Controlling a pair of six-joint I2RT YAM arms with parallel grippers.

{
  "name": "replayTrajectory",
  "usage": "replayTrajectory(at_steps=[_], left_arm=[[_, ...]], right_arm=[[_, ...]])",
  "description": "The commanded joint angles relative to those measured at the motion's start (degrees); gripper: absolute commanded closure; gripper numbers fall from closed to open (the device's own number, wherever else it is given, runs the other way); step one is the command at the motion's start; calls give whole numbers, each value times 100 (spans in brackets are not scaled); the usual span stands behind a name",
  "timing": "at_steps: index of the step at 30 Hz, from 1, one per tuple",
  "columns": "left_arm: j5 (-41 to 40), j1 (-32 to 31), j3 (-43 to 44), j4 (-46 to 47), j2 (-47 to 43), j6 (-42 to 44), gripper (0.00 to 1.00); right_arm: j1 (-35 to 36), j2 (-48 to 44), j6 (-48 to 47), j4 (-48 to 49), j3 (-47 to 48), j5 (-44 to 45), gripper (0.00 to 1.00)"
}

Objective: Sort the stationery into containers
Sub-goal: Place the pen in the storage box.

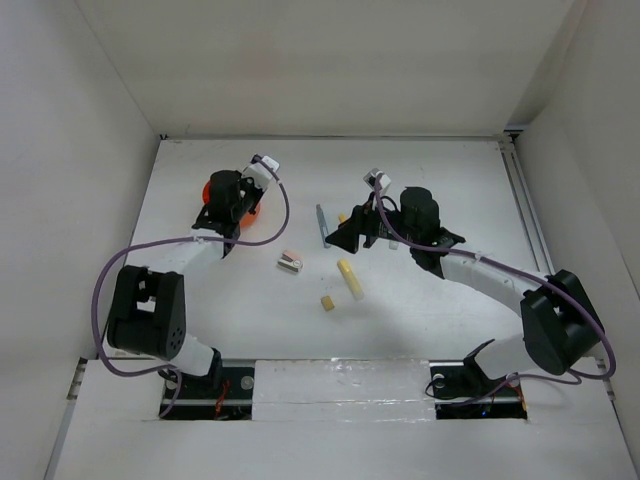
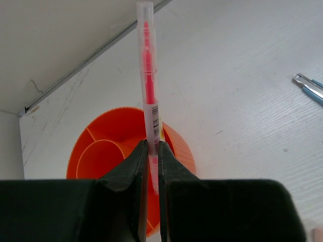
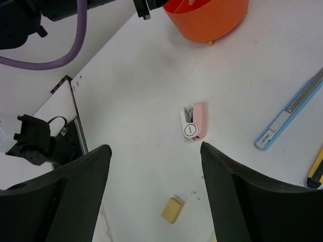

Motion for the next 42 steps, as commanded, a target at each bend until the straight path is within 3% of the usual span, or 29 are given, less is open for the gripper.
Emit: replayTrajectory(at_steps=[1,16,28,33,38,41,42], left_arm=[[-135,3,-51,381,39,74,100],[-663,3,-395,856,207,-40,100],[-848,3,-509,961,93,-93,75],[-848,3,-509,900,-22,-93,74],[-848,-102,-256,664,-311,-146,65],[-848,-199,17,321,-592,-146,55],[-718,-199,88,215,-785,-146,53]], right_arm=[[-19,7,-88,278,106,-131,23],[-19,7,-35,331,106,-184,23],[-19,7,-35,331,106,-184,23],[-19,7,-35,331,106,-184,23],[-19,7,-35,331,106,-131,23],[-19,7,-175,59,158,176,17],[-19,7,-289,-55,237,290,0]])
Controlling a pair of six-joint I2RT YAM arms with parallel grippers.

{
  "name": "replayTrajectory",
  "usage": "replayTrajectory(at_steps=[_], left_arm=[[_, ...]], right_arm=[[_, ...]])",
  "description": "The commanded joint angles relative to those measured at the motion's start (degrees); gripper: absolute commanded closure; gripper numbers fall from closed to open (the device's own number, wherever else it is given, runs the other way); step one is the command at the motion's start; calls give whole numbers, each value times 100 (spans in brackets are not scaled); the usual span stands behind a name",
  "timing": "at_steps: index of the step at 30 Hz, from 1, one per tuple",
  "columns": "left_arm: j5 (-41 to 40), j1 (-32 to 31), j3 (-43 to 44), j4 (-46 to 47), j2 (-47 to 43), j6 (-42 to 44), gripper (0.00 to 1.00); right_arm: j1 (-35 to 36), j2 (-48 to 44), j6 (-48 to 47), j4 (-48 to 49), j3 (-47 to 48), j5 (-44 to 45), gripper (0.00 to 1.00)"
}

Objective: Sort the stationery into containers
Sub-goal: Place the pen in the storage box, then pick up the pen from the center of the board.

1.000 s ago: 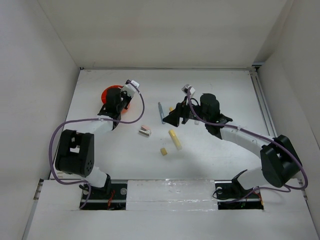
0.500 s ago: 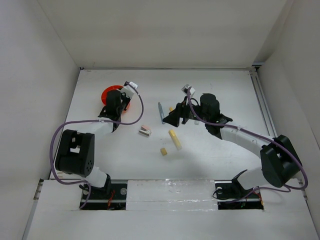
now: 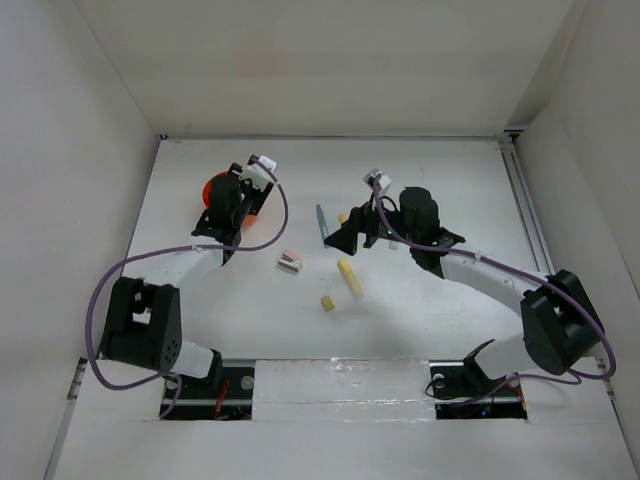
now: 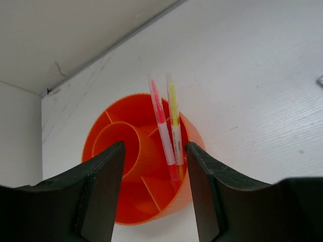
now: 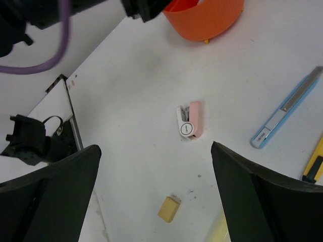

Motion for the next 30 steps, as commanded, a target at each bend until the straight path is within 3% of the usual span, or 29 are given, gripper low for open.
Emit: replayTrajectory(at_steps=[1,6,8,11,15,16,18,21,24,30], left_arm=[[180,-61,512,-159,-692,-69,51],[128,-61,1179,-818,-1264,-350,39],[-317,-61,1435,-968,-1387,-830,0],[-1151,-61,2128,-1486,-1449,-1508,0],[-2180,-61,3472,-2907,-1300,-3247,0],[-2280,-61,3675,-3442,-1300,-4156,0],[-1933,-61,3791,-3727,-1666,-4891,0],[-1368,-61,3020,-3658,-2229,-5464,0],[-814,-61,2458,-3806,-2705,-5475,0],[-594,-61,2483,-4598,-2706,-5641,0]], right_arm=[[-19,7,-273,-254,236,395,0],[-19,7,-606,-914,420,1458,0],[-19,7,-755,-1186,560,1766,0],[34,138,-957,-1677,806,2425,0],[96,428,-1133,-2293,1184,3155,0],[96,481,-1134,-2408,1263,3356,0],[96,569,-1186,-2733,1457,3560,0],[96,622,-1248,-2849,1457,3561,0],[96,569,-1301,-2849,1379,3508,0],[-10,508,-1301,-3428,1325,3849,0]])
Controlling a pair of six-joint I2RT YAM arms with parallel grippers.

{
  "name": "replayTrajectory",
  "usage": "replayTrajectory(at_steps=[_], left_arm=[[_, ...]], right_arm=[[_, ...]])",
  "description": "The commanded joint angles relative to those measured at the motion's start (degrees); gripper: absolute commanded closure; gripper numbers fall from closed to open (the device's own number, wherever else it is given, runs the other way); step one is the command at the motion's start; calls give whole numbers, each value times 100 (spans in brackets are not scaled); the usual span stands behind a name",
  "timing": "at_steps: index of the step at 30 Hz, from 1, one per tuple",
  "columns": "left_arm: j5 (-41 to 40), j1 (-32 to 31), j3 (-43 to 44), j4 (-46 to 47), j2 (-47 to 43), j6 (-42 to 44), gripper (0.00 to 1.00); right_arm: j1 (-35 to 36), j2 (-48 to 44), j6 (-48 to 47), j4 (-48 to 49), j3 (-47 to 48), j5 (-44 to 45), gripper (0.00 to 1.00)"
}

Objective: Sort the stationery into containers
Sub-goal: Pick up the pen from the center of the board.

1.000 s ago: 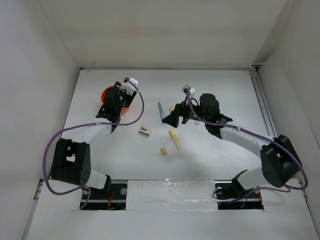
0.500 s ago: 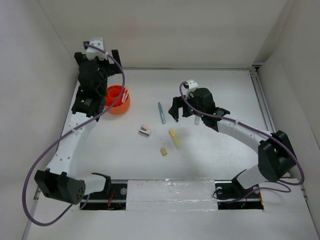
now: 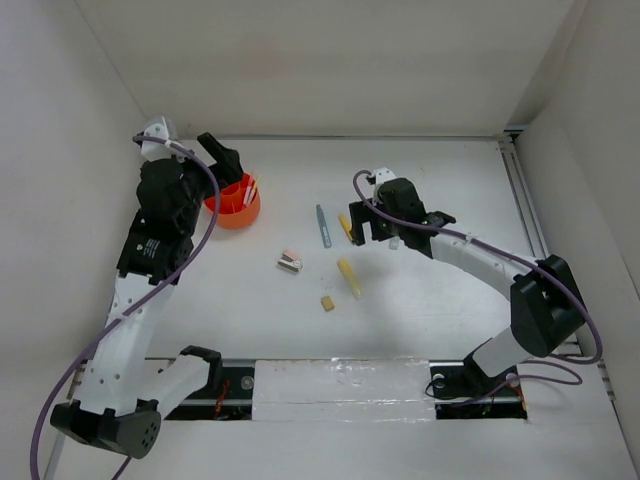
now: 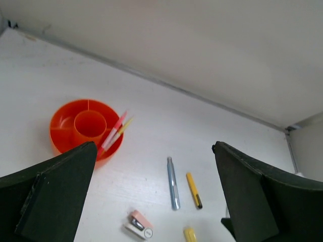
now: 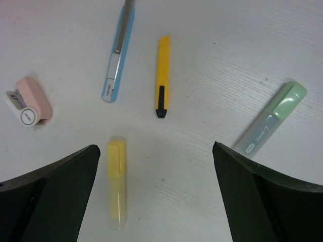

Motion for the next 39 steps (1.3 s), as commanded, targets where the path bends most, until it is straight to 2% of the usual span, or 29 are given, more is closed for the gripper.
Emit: replayTrajectory(at_steps=[1,4,6,10,13,15,22,23,26,27,29,30,31,32,33,36,39], left_arm=[[318,-9,-226,-452,72,-313,0],[56,-9,-629,-505,19,-550,0],[-129,-9,-553,-680,106,-550,0],[71,-9,-429,-822,300,-418,0],[502,-9,-429,-822,353,-357,0],[582,-9,-429,-769,353,-357,0],[784,-9,-429,-769,169,-304,0],[784,-9,-429,-769,169,-304,0],[784,-9,-429,-769,116,-304,0],[784,-9,-429,-769,116,-304,0],[784,-9,-429,-769,116,-252,0],[784,-9,-429,-769,116,-251,0],[784,-9,-429,-769,116,-251,0],[723,-9,-429,-769,116,-251,0],[723,-9,-429,-769,116,-251,0],[880,-9,-429,-717,116,-102,0],[1581,-9,-481,-515,239,-49,0]], right_arm=[[-36,-130,-23,-408,106,556,0],[-333,-43,258,-575,106,1041,0],[-536,176,478,-742,106,1041,0],[-660,379,1014,-779,176,1726,2],[-783,660,1216,-541,53,1727,2],[-854,1080,1217,-672,367,1727,2],[-976,1908,1331,-1076,949,1727,14],[-977,1970,1332,-1077,1019,1675,20],[-1029,2110,1332,-1129,1081,1543,28],[-1090,2163,1332,-1130,1081,1490,36],[-1143,2164,1279,-1182,1081,1297,55],[-1144,2233,1279,-1182,1081,1296,73],[-1144,2234,1279,-1252,1081,1218,82],[-1144,2312,1279,-1253,1081,1139,96],[-1144,2365,1279,-1253,1021,1086,100],[-1144,2244,1279,-1166,889,919,100],[-1022,1796,1173,-744,765,690,100]])
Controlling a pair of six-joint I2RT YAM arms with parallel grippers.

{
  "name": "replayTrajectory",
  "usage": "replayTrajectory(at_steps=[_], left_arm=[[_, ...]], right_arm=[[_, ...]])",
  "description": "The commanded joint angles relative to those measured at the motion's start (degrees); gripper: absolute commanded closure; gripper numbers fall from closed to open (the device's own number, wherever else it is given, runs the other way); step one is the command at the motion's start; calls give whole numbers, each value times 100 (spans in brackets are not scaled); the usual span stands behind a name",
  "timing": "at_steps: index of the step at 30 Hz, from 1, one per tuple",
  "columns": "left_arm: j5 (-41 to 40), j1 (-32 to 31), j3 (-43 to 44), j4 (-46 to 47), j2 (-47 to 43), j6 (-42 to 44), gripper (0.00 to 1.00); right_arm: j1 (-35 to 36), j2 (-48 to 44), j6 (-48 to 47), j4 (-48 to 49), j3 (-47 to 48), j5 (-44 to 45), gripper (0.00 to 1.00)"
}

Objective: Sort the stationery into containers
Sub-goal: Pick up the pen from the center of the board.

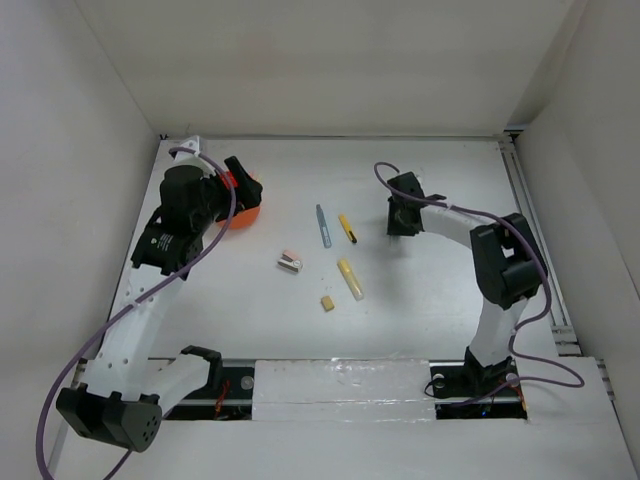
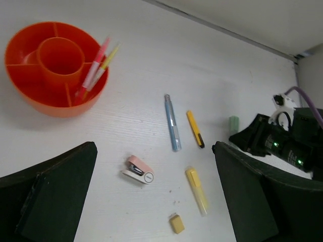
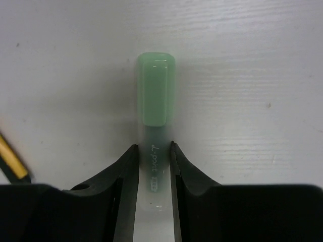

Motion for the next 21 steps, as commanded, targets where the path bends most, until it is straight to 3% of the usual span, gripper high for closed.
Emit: replayTrajectory(at_steps=[1,2,5,9,12,21], left_arm=[[896,2,95,401,94,163,0],[1534,2,95,489,200,163,0],[2329,2,42,832,437,-47,0],[2788,2,-81,1175,517,-250,0],[2789,2,-142,1281,517,-364,0],[2595,2,-625,1773,157,-646,0]], right_arm=[[175,-658,-48,249,-225,-384,100],[297,-854,-101,380,-225,-384,100],[868,-1338,-232,320,178,-330,100],[1458,-1620,-462,889,513,-1261,100],[1836,-1822,-462,1591,513,-1780,100],[2346,-1831,-409,2297,768,-2703,100]])
